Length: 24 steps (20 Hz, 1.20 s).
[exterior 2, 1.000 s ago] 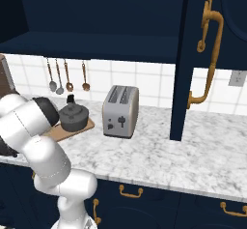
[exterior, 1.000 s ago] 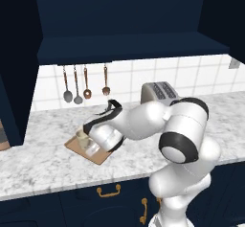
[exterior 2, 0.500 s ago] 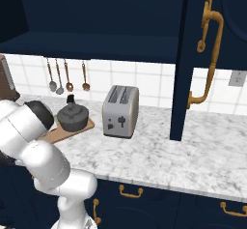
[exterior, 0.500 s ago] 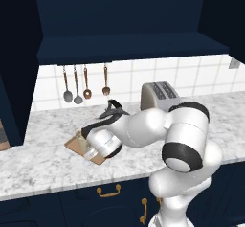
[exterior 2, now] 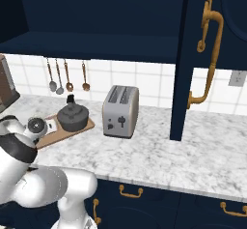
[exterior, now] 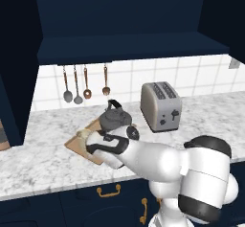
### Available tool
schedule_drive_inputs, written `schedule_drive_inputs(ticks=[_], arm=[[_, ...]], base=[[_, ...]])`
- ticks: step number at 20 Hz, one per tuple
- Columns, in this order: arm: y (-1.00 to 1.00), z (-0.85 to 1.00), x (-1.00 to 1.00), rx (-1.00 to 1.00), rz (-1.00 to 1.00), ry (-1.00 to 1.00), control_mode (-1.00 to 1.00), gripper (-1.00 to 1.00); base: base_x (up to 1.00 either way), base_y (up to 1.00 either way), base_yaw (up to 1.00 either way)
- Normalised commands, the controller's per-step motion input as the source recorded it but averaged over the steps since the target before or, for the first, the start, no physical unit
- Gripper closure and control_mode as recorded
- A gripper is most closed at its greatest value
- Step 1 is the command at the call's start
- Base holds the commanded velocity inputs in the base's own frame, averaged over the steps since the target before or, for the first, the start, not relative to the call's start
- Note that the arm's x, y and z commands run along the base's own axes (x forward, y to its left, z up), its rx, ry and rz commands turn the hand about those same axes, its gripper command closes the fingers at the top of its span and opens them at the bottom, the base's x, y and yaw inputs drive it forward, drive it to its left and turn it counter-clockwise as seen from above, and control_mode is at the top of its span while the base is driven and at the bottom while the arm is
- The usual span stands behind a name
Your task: Pick the kettle from the counter and place it on the tray. Then pick the mug from the cabinet and place it on the tray. Then close the cabinet doors.
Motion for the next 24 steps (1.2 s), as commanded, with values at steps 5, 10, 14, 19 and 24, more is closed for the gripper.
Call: schedule_drive_inputs(ticks=[5, 10, 14, 19, 24], arm=[[-0.22, 1.00, -0.08, 0.00, -0.22, 0.20, -1.00, -1.00], [-0.03, 1.00, -0.10, 0.00, -0.20, 0.26, -1.00, -1.00], [0.05, 0.68, -0.34, -0.01, -0.14, 0.25, -1.00, -1.00], [0.07, 0.00, 0.00, -0.02, 0.00, 0.04, -1.00, -1.00], [0.00, 0.01, -0.01, 0.00, 0.01, 0.01, -1.00, -1.00]], base=[[0.00, 0.00, 0.00], [0.00, 0.00, 0.00], [0.00, 0.00, 0.00], [0.00, 0.00, 0.00], [0.00, 0.00, 0.00]])
